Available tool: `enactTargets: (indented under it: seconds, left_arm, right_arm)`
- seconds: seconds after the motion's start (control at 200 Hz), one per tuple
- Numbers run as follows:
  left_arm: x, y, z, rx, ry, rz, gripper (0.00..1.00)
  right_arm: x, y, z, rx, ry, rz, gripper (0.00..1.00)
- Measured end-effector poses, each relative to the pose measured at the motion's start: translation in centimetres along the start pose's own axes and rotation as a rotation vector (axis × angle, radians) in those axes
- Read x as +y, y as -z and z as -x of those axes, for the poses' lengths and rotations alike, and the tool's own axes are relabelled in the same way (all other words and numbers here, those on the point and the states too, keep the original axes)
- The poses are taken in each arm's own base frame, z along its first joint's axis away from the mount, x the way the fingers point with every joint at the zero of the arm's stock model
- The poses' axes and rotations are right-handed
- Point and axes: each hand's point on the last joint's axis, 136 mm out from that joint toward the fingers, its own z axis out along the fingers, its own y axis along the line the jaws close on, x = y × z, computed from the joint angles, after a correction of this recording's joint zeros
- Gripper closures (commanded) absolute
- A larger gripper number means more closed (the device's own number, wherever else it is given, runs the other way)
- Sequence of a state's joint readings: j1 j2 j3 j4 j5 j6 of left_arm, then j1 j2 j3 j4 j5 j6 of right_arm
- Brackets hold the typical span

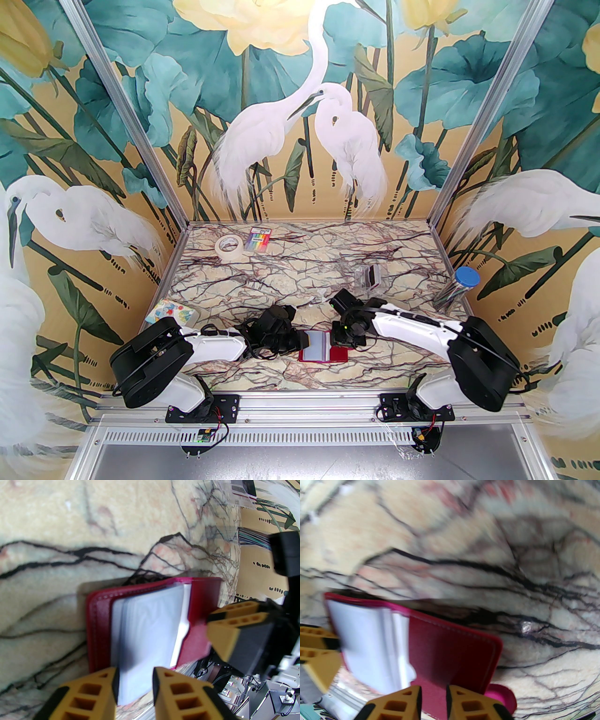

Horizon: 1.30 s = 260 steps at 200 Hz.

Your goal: Put the credit cards into the card holder

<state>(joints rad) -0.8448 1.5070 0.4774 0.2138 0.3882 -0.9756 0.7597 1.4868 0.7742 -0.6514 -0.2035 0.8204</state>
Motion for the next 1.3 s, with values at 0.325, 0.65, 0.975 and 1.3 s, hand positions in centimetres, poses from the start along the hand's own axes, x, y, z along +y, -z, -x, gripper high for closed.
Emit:
enactTargets:
  seconds: [0.325,0.65,0.975,1.3]
  left_arm:
    - [0.0,0.0,0.0,-0.001,0.000,-0.002,0.69]
    - [0.0,0.0,0.0,-0.003,-0.002,-0.006,0.70]
    - [0.1,0.0,0.0,-0.008,-0.006,-0.015,0.69]
    - [0.1,0.0,0.0,-0.014,-0.009,-0.024,0.69]
  right_arm:
    - [-0.4,-0.8,-0.1,0.011,-0.006,-0.018,0.77]
    - [0.4,0.8,1.6,-0.056,0.042,-0.023,0.65]
    - [0.9,11.4,11.7,-0.362,0.033,0.028,0.61]
    - [-7.7,14.2,18.8,-0.373,-0.058,-0.165,0.53]
